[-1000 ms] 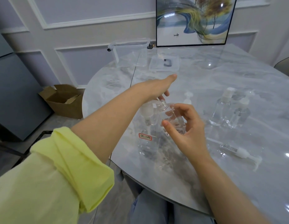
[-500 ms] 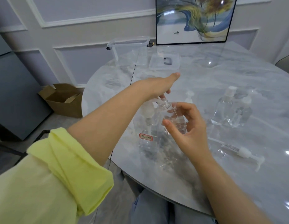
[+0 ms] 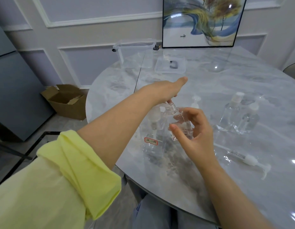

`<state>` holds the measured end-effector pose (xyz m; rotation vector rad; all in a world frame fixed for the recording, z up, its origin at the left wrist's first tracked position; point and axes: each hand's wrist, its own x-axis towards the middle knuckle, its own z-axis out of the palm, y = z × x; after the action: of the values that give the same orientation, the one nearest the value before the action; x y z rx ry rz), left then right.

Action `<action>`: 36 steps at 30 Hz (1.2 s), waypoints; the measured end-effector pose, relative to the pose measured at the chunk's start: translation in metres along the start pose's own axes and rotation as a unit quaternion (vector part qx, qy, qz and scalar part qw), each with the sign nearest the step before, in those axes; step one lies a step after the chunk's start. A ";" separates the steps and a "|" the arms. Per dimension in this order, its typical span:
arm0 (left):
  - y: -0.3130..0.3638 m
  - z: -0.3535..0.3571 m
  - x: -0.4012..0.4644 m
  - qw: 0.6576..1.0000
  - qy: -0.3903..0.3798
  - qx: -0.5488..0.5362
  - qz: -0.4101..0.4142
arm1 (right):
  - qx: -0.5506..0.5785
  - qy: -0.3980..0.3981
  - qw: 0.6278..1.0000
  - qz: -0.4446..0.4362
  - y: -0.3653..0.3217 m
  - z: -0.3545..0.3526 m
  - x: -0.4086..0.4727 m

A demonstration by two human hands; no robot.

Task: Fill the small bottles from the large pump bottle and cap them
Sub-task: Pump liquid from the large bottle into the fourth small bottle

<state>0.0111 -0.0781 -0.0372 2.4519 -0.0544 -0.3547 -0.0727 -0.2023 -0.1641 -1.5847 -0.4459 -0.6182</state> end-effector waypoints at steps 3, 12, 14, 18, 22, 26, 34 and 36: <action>0.000 -0.001 0.000 1.000 0.015 -0.012 0.011 | -0.001 0.003 1.000 -0.002 0.000 0.001 0.000; -0.004 0.001 0.001 0.999 0.026 -0.018 0.012 | -0.005 -0.007 1.000 -0.004 0.002 0.001 0.000; -0.006 0.002 0.000 1.000 0.018 -0.015 0.005 | -0.003 -0.009 1.000 0.003 0.003 0.001 0.000; -0.002 0.000 0.001 1.000 0.020 -0.017 0.010 | 0.005 -0.005 1.000 -0.003 0.000 0.001 0.000; -0.003 0.002 -0.002 1.000 0.010 0.012 -0.004 | 0.002 -0.013 1.000 0.000 0.001 0.001 -0.001; 0.005 -0.004 -0.002 0.999 0.024 0.023 0.015 | 0.008 -0.003 1.000 -0.009 0.001 0.001 0.000; -0.001 -0.001 0.002 1.000 0.017 -0.002 0.014 | -0.007 -0.003 1.000 -0.022 0.000 0.002 0.001; -0.005 0.000 0.003 1.000 0.009 -0.007 0.001 | -0.008 -0.004 1.000 -0.016 0.002 0.002 0.001</action>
<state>0.0137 -0.0743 -0.0407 2.4408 -0.0463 -0.3311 -0.0704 -0.2001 -0.1651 -1.5985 -0.4738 -0.6416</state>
